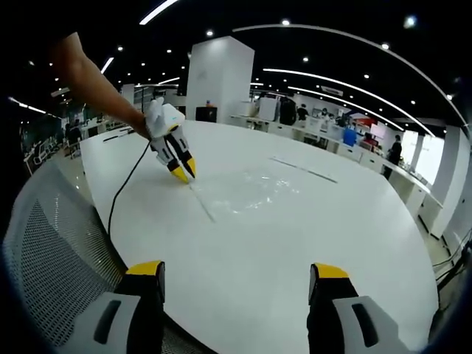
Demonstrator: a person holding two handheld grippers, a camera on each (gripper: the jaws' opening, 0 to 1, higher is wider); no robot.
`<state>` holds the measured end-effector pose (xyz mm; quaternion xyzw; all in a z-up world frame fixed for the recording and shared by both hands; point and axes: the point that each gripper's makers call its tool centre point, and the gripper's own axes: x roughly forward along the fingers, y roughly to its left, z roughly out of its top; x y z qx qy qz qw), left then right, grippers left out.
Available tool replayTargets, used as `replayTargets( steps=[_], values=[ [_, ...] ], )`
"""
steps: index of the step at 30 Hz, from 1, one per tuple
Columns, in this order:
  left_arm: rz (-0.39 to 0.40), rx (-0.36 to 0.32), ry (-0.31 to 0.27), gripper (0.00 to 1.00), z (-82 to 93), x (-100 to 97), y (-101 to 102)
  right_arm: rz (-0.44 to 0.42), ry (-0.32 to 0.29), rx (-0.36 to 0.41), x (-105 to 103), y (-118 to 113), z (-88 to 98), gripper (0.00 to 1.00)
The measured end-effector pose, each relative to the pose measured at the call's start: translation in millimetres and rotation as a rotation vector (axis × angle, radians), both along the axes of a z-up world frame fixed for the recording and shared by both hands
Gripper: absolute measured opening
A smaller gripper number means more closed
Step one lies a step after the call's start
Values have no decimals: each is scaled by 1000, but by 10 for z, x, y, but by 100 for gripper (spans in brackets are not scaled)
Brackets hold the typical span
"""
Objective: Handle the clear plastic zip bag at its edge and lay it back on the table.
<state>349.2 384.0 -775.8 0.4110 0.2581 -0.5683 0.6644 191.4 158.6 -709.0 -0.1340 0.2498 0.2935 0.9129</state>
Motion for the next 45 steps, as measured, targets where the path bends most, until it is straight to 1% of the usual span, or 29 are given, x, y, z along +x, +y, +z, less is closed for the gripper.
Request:
replayTargets(
  steps=[4, 12, 26, 38, 45],
  values=[
    [-7, -4, 13, 3, -2, -28, -23, -1, 1, 2, -1, -1, 1, 80],
    [-11, -10, 18, 1, -9, -19, -37, -1, 0, 2, -2, 2, 4, 79],
    [1, 3, -6, 0, 23, -5, -20, 6, -3, 3, -1, 15, 11, 79],
    [8, 19, -16, 0, 140, -113, 15, 15, -22, -3, 1, 24, 51, 80],
    [17, 27, -20, 0, 217, -225, 45, 56, -31, -43, -29, 71, 77, 81]
  ],
)
